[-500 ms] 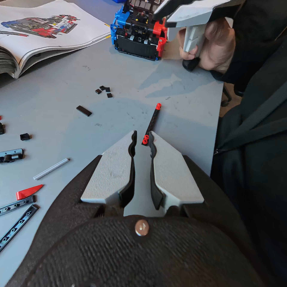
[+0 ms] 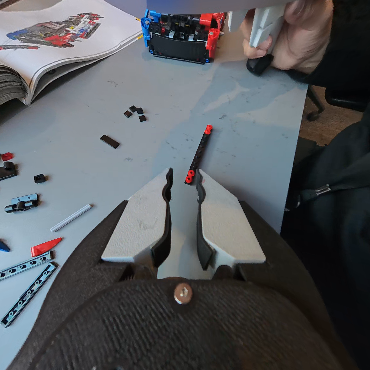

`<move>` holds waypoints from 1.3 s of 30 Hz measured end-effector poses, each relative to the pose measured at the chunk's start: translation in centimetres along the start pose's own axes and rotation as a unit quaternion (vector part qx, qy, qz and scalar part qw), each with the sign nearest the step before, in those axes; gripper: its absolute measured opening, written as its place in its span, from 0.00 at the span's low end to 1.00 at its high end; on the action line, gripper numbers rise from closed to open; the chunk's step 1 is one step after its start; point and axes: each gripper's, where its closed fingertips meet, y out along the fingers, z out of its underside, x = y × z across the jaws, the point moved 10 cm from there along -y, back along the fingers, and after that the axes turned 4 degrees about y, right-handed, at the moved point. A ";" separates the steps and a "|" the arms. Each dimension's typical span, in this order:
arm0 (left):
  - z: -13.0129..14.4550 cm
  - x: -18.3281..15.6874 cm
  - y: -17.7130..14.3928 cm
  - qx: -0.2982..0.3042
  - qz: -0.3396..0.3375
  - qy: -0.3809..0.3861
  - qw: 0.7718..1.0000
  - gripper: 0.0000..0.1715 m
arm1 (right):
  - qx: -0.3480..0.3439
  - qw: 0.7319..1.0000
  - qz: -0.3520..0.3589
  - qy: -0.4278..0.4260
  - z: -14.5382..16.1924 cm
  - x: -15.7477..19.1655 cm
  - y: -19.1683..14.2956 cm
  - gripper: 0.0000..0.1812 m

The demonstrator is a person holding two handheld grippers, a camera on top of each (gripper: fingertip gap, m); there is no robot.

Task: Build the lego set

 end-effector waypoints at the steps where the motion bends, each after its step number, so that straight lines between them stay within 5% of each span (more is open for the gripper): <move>1: 0.0 0.0 0.0 0.002 0.001 -0.001 1.000 0.12 | 0.005 1.000 -0.001 0.000 0.0 0.0 0.1 0.05; 14: -0.5 2.1 0.2 -0.015 -0.067 -0.050 0.996 0.14 | 0.015 1.000 0.011 -0.013 0.1 0.1 0.5 0.06; 30: -2.8 7.2 5.7 0.120 -0.083 -0.074 0.987 0.18 | 0.008 1.000 0.015 -0.017 0.0 0.1 0.4 0.05; 39: -2.6 7.6 5.9 0.102 -0.090 -0.051 0.989 0.03 | -0.010 1.000 0.012 0.007 -0.1 -0.4 0.1 0.05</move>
